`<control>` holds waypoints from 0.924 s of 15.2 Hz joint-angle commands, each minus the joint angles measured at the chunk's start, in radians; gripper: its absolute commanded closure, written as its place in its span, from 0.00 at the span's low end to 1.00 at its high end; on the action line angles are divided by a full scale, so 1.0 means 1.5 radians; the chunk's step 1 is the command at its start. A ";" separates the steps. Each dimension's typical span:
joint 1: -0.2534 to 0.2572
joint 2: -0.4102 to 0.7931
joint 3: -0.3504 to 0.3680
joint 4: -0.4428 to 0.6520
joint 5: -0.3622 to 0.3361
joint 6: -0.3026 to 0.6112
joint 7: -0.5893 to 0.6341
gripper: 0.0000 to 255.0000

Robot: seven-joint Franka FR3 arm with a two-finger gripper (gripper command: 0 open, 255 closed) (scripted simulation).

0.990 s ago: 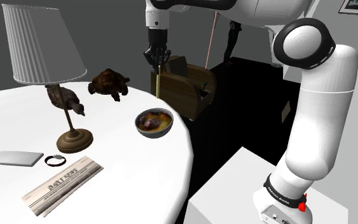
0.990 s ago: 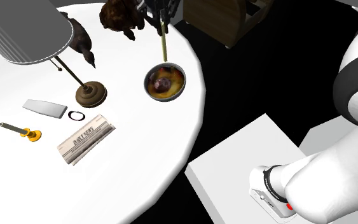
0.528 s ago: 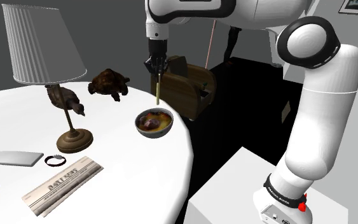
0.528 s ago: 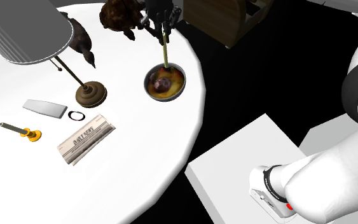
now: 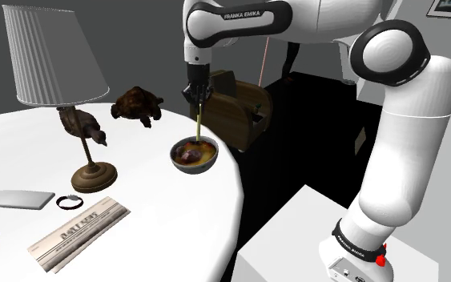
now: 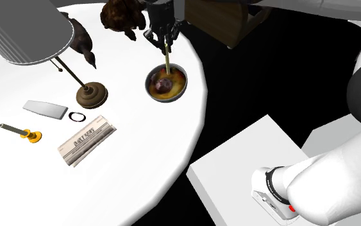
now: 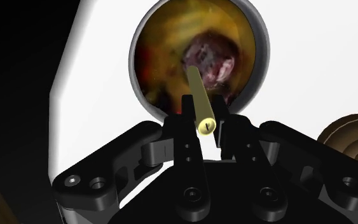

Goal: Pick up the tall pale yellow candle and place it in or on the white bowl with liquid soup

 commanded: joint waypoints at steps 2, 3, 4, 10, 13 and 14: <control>-0.001 -0.002 0.000 -0.030 0.000 0.028 0.001 1.00; -0.001 -0.002 0.000 -0.038 0.000 0.037 0.001 1.00; -0.001 -0.001 -0.001 -0.046 0.000 0.045 0.001 1.00; -0.002 0.000 -0.001 -0.061 -0.001 0.062 0.001 1.00; -0.002 0.000 -0.001 -0.061 -0.001 0.062 0.001 1.00; -0.002 0.000 -0.001 -0.062 -0.001 0.062 0.001 0.00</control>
